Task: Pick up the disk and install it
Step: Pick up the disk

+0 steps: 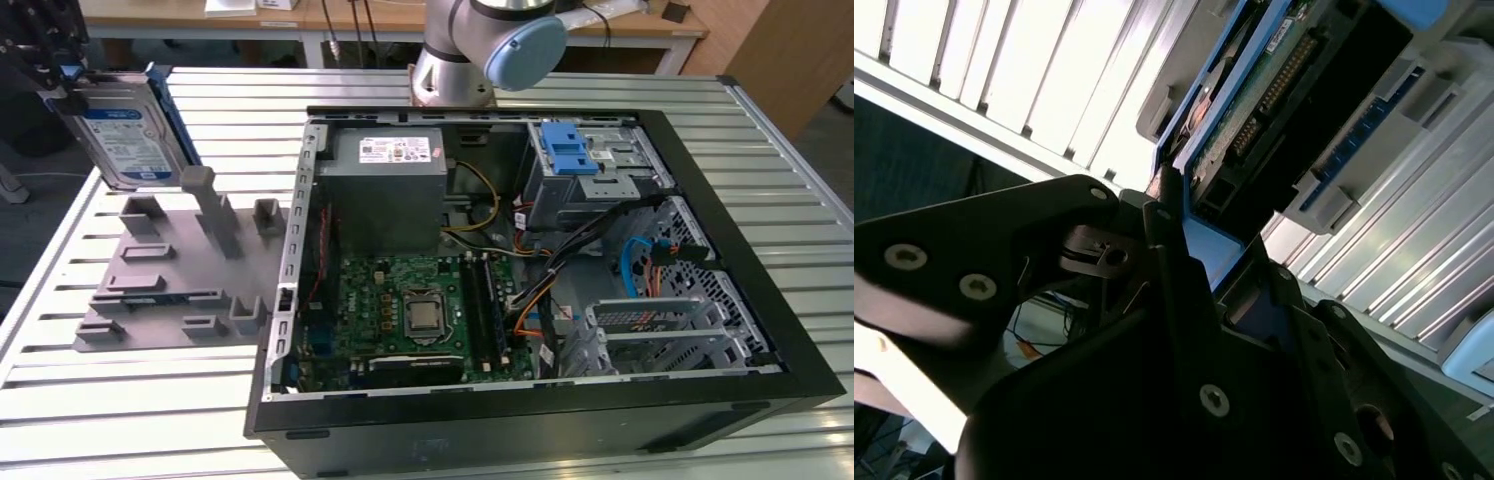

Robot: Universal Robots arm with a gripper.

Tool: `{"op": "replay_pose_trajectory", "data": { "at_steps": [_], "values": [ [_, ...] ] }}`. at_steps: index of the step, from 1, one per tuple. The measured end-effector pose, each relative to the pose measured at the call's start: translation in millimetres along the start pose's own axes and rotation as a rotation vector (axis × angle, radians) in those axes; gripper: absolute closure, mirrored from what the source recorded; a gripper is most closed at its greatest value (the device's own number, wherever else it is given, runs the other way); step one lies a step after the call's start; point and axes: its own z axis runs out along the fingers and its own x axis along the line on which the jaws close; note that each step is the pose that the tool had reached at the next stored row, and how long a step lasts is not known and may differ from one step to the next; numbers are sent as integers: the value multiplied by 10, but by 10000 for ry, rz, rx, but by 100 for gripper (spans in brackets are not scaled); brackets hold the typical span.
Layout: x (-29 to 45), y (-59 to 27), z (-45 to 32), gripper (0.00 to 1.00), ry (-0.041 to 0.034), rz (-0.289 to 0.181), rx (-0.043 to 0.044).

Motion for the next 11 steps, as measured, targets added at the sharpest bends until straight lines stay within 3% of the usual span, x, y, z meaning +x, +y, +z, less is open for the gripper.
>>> {"op": "replay_pose_trajectory", "data": {
  "at_steps": [11],
  "values": [
    [-3, 2, -103, 64, 0, 0, 1]
  ]
}}
